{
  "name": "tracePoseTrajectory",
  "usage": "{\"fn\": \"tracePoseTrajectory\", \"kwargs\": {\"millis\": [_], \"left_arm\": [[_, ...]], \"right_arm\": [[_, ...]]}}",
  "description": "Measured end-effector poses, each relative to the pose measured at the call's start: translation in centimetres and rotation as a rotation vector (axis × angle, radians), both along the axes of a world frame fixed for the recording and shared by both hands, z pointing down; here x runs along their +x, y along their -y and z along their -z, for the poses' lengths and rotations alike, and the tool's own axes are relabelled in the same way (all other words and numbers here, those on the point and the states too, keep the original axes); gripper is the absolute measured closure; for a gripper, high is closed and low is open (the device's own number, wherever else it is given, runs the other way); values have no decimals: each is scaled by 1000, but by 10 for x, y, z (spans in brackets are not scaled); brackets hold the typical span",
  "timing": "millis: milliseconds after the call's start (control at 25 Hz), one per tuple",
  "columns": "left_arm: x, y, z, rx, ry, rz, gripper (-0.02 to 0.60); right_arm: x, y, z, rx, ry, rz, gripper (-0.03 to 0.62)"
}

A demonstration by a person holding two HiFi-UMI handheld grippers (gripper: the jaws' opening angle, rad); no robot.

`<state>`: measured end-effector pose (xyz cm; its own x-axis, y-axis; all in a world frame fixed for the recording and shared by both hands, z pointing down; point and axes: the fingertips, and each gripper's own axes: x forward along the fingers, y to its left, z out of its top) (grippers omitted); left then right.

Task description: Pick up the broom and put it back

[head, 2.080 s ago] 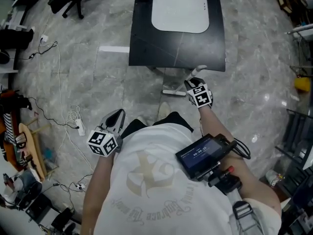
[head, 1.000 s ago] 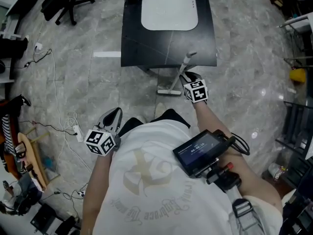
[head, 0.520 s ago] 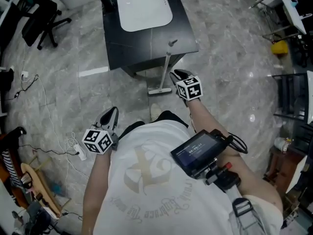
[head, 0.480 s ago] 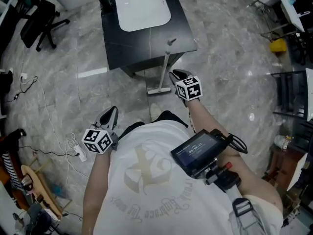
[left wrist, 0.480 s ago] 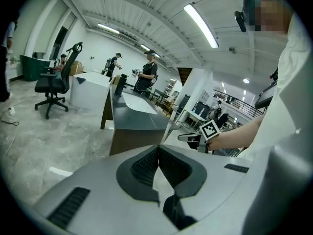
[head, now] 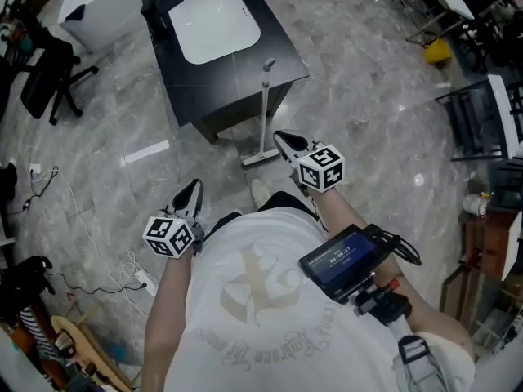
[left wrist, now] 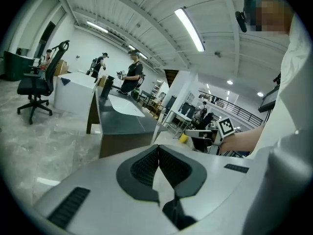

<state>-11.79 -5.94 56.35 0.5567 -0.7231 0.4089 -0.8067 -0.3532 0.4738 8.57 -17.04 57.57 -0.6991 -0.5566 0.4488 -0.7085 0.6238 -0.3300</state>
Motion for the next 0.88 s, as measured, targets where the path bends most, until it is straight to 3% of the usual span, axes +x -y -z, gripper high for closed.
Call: {"fn": "tracePoseTrajectory", "kwargs": {"millis": [160, 400, 880], "left_arm": [[14, -1, 3, 18, -12, -75, 569], [31, -13, 6, 25, -27, -158, 569], [23, -40, 4, 18, -27, -168, 569]], "right_arm": [[4, -20, 25, 19, 63, -61, 577], [3, -55, 34, 27, 62, -75, 577], [-7, -91, 33, 25, 40, -53, 577]]}}
